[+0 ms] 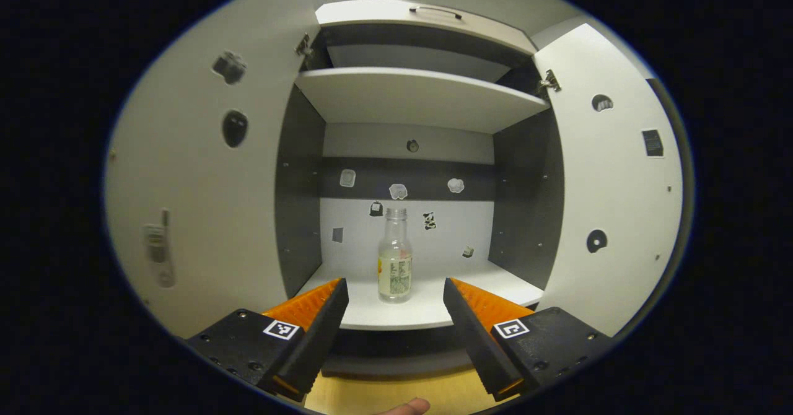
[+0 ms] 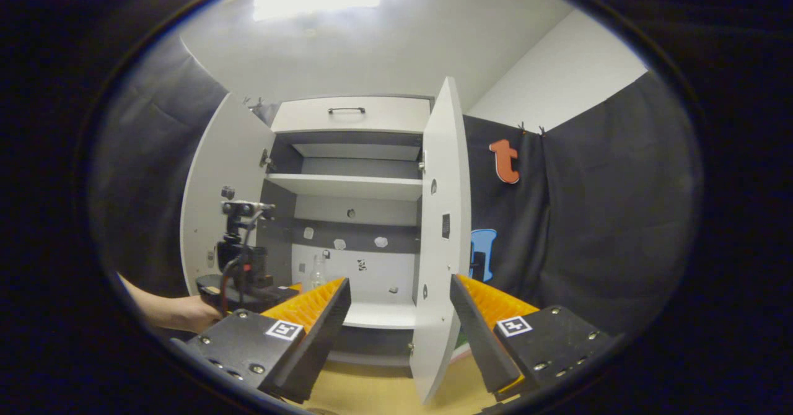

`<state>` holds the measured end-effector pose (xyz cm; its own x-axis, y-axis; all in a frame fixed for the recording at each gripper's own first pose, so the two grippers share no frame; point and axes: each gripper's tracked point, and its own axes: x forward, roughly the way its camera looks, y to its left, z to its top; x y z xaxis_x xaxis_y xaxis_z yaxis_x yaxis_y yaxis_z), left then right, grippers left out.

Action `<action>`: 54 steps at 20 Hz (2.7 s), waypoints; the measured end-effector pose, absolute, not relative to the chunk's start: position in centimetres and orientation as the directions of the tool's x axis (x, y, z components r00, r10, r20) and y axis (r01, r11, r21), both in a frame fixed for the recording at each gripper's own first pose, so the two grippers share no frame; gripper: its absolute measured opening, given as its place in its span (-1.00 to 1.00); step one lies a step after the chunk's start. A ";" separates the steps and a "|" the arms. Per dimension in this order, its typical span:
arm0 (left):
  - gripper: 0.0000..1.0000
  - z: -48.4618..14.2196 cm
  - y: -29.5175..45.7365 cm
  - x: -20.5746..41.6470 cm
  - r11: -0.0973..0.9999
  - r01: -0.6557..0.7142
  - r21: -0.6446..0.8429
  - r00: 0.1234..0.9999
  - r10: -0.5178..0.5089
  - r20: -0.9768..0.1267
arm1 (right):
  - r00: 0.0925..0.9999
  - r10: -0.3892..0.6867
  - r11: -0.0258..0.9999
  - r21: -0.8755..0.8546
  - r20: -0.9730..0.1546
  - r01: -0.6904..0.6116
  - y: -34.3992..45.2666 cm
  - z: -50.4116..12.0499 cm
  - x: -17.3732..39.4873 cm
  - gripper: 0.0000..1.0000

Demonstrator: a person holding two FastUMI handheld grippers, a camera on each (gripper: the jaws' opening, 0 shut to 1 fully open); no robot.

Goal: Grasp the bottle in the cabinet with the left hand and place it on the coaster, then close the right door with the right hand and the left door with the left hand.

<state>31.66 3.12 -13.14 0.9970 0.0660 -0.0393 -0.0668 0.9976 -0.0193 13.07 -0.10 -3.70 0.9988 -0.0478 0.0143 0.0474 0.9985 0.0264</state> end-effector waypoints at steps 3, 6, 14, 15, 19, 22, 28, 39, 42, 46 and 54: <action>0.96 -14.1 3.7 37.8 0.995 -0.078 0.059 0.997 0.080 -0.018 | 0.998 -0.062 0.997 0.035 -0.023 0.063 0.3 -5.4 13.5 0.90; 0.93 -15.5 4.6 42.2 0.992 -0.106 0.067 0.994 0.108 -0.034 | 0.997 -0.071 0.997 0.031 -0.019 0.071 0.2 -5.9 13.5 0.96; 0.94 -17.0 6.6 48.8 0.981 -0.177 0.082 0.979 0.184 -0.083 | 0.983 -0.184 0.983 -0.018 -0.011 0.183 -3.0 -6.0 10.7 0.96; 0.95 -16.8 6.8 49.3 0.979 -0.183 0.086 0.979 0.190 -0.074 | 0.976 -0.217 0.976 -0.020 -0.025 0.216 -3.9 -6.2 10.3 0.90; 0.94 -17.0 6.7 50.6 0.980 -0.183 0.078 0.978 0.189 -0.093 | 0.957 -0.290 0.957 -0.020 -0.019 0.290 -5.6 -5.7 7.0 0.97; 0.90 -17.8 6.6 51.5 0.983 -0.160 0.087 0.978 0.170 -0.120 | 0.949 -0.315 0.949 -0.029 -0.006 0.314 -6.2 -5.1 4.5 0.89; 0.64 -16.9 6.3 47.3 0.989 -0.145 -0.003 0.978 0.143 -0.152 | 0.938 -0.341 0.940 -0.010 -0.062 0.341 -7.5 -6.1 2.2 0.90; 0.63 -12.6 4.0 32.2 0.997 -0.071 -0.035 0.993 0.067 -0.101 | 0.969 -0.229 0.972 0.020 -0.096 0.232 -7.0 -7.1 -2.3 0.97; 0.63 -13.8 3.0 27.4 0.999 -0.045 -0.019 0.993 0.043 -0.108 | 0.977 -0.184 0.981 0.038 -0.106 0.189 -6.5 -7.8 -3.8 0.97; 0.63 -17.1 2.1 21.7 0.999 -0.033 -0.040 0.993 0.028 -0.118 | 0.986 -0.131 0.986 0.085 -0.101 0.140 -6.2 -8.8 -5.2 0.95; 0.63 -28.2 0.4 14.4 0.998 0.025 -0.056 0.982 -0.035 -0.186 | 0.995 -0.069 0.987 0.139 -0.068 0.078 -6.1 -11.0 -4.4 0.96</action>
<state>14.41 0.41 -28.18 0.9819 -0.0348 -0.1864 0.0249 0.9981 -0.0556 -4.42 -6.10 -10.97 0.9953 -0.0689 -0.0675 0.0778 0.9872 0.1392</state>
